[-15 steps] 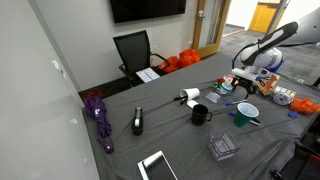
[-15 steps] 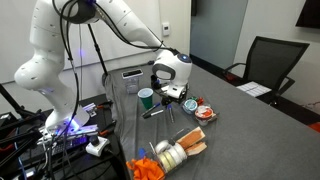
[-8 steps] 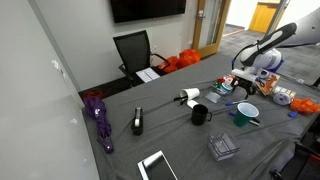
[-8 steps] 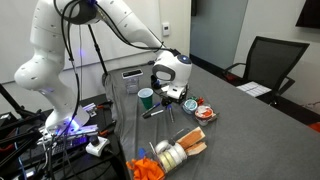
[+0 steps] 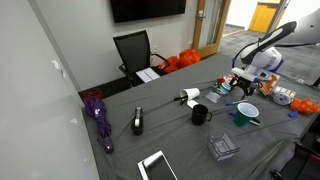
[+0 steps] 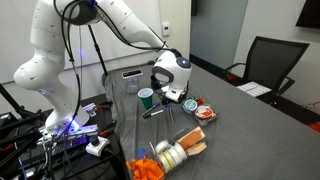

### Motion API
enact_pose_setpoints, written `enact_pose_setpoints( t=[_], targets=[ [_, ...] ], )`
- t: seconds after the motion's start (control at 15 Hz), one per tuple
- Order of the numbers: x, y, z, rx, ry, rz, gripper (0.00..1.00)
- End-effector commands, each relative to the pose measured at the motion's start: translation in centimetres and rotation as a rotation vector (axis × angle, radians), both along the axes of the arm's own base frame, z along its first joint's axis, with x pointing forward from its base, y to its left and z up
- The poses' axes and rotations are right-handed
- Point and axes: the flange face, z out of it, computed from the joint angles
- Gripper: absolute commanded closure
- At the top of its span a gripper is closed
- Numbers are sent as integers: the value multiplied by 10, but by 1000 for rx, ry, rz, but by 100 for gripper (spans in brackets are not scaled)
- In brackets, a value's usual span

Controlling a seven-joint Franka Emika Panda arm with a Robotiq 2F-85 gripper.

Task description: Put the pen in the cup

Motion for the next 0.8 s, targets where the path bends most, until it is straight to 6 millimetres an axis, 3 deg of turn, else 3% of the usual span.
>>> enact_pose_setpoints(
  t=[0.0,0.73],
  targets=[
    [-5,1,-8,60,-39,-23,0],
    [-15,9,-36,132,-59,-88,0]
  ],
)
